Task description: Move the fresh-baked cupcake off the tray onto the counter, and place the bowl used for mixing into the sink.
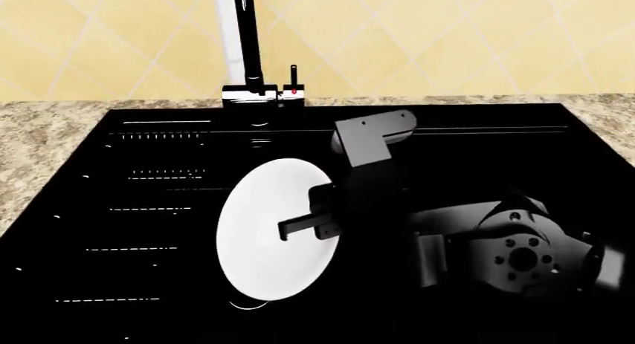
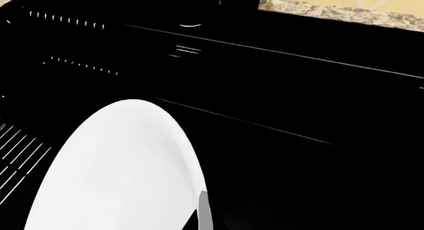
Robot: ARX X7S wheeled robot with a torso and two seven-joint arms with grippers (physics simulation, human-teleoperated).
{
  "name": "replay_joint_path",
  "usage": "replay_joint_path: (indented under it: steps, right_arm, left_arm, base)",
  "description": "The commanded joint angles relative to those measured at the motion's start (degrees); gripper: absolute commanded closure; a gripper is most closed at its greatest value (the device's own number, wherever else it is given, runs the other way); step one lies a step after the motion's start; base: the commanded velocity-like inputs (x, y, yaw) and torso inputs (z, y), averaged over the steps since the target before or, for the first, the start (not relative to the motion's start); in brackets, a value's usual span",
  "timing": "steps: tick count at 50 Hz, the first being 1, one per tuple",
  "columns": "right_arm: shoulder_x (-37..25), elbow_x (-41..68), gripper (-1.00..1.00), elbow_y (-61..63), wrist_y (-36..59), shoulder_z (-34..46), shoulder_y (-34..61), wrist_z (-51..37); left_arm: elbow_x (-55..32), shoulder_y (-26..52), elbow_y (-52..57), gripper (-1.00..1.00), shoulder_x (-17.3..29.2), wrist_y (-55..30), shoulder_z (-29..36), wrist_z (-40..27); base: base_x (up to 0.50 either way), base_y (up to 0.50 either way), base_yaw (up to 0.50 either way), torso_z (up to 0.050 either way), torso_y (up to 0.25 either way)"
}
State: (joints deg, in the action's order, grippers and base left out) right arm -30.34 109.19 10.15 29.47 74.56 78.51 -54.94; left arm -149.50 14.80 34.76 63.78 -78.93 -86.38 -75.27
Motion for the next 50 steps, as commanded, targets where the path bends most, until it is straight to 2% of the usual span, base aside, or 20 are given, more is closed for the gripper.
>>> replay_joint_path:
  steps: [1, 50]
  right_arm:
    - [1.8, -1.38, 1.0, -3.48, 0.88, 1.44, -1.23, 1.6]
    - [7.48, -7.51, 1.0, -16.08, -0.21, 6.86, -9.61, 10.38]
  left_arm:
    - [-0.05, -0.47, 0.83, -1.0, -3.58, -2.94, -1.9, 0.61]
    - [2.21, -3.21, 1.47, -1.0, -5.11, -3.41, -4.24, 2.63]
  base:
    - [0.0, 0.0, 0.0, 0.0, 0.0]
    - [0.0, 0.0, 0.0, 0.0, 0.0]
